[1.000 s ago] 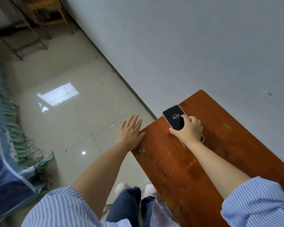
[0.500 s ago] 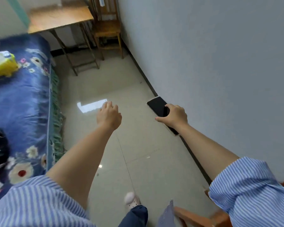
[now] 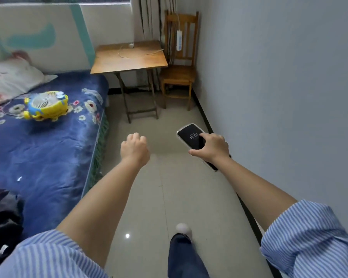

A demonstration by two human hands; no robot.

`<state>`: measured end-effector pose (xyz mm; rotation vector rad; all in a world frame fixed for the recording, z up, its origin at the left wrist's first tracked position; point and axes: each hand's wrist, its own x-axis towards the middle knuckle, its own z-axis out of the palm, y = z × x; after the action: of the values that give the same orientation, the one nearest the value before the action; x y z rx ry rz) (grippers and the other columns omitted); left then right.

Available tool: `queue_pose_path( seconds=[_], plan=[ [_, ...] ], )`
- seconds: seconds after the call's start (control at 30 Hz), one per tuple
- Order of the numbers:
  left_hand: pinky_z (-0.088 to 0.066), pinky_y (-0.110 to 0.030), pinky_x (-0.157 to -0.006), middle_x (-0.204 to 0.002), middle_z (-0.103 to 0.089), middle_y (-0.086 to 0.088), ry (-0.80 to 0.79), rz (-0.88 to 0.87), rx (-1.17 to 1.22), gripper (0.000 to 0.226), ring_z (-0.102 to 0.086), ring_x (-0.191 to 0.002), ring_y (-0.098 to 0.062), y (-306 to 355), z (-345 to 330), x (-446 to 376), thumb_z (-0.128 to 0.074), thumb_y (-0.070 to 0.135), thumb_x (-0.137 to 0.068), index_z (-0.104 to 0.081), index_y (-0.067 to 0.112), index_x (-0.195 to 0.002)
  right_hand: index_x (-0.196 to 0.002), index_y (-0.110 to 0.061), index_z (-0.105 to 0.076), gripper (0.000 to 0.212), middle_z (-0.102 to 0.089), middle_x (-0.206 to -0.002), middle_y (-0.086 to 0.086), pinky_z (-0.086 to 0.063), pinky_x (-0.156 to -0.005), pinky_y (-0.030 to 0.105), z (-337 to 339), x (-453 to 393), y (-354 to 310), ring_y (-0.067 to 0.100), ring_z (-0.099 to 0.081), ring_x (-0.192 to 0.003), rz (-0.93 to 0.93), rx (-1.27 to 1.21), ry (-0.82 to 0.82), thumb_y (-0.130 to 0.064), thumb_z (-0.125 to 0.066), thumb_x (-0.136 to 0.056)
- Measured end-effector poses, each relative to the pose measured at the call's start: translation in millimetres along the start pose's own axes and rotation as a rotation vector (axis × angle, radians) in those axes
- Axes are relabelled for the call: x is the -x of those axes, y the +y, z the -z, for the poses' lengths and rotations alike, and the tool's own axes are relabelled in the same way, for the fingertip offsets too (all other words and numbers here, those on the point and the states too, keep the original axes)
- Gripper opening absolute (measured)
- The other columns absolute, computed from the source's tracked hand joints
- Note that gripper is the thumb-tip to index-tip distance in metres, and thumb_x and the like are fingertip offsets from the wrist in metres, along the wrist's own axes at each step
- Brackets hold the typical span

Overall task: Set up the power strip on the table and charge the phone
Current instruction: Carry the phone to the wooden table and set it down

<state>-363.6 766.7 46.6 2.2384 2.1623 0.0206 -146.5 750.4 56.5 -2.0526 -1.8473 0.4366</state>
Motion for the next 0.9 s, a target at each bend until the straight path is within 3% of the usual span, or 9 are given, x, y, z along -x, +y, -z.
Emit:
queue_pose_path(
  seconds=[0.2, 0.53, 0.9],
  plan=[
    [-0.042, -0.041, -0.092, -0.126, -0.048, -0.013, 0.03, 0.08, -0.061, 0.028, -0.041, -0.12, -0.029, -32.4, 22.6, -149.8, -0.045, 0.019, -0.09, -0.051, 0.005, -0.113, -0.11, -0.014, -0.056, 0.057, -0.063, -0.106, 0.016, -0.044, -0.088, 0.041, -1.0, -167.5, -47.2, 0.036, -0.049, -0.105, 0.1, 0.015, -0.039, -0.047, -0.069, -0.065],
    [-0.043, -0.042, -0.092, -0.124, -0.051, -0.014, 0.091, 0.208, -0.043, 0.031, -0.045, -0.117, -0.03, -130.4, 36.2, -382.5, -0.046, 0.024, -0.089, -0.052, 0.006, -0.113, -0.114, -0.016, -0.055, 0.059, -0.063, -0.109, 0.015, -0.044, -0.085, 0.04, -41.5, -421.2, -149.1, 0.036, -0.049, -0.107, 0.214, 0.052, -0.068, -0.05, -0.069, -0.066],
    [-0.042, -0.041, -0.087, -0.119, -0.052, -0.014, 0.07, 0.234, -0.046, 0.026, -0.046, -0.111, -0.031, -257.3, 66.1, -639.9, -0.047, 0.022, -0.088, -0.052, 0.004, -0.107, -0.118, -0.016, -0.053, 0.062, -0.063, -0.112, 0.014, -0.044, -0.084, 0.038, -87.9, -676.3, -284.9, 0.035, -0.049, -0.108, 0.242, 0.046, -0.05, -0.05, -0.068, -0.068]
  ],
)
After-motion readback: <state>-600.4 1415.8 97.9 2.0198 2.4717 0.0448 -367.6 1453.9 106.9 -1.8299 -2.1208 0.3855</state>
